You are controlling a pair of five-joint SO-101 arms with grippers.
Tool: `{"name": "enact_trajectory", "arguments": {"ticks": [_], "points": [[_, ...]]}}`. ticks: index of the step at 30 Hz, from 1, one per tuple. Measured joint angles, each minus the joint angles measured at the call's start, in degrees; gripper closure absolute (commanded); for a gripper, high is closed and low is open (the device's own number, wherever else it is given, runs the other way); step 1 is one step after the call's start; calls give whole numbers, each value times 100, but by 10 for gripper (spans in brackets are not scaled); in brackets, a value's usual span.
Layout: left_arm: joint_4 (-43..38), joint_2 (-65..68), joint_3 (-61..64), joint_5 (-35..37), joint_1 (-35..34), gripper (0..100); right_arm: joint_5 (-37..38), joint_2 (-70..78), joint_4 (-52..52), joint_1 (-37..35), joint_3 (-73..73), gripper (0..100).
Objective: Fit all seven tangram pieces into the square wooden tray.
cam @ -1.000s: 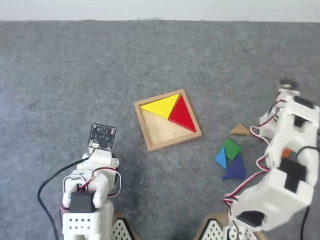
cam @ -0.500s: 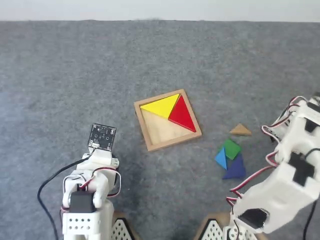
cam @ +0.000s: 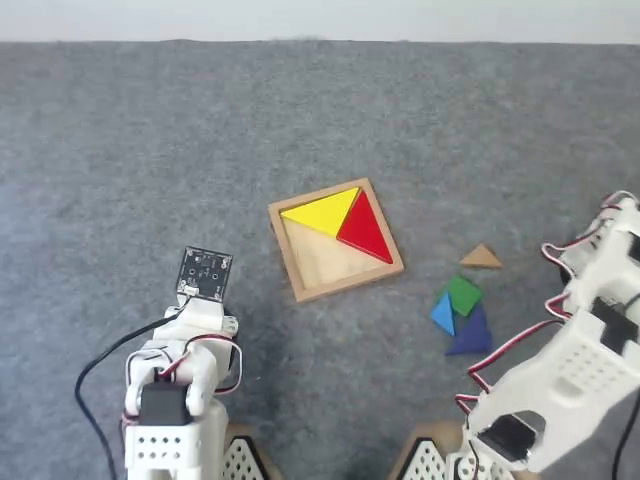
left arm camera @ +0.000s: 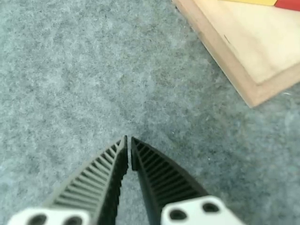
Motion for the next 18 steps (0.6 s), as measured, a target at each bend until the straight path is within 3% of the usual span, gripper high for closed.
{"name": "enact_trajectory", "arguments": {"ticks": [8, 15, 18], "points": [[0, 0, 0, 0, 0, 987, 114, -334, 316, -44, -18, 991], [0, 0, 0, 0, 0, 987, 202, -1503, 1187, -1187, -18, 991], [0, 0, 0, 0, 0, 987, 686, -1916, 1468, -1767, -18, 991]]}}
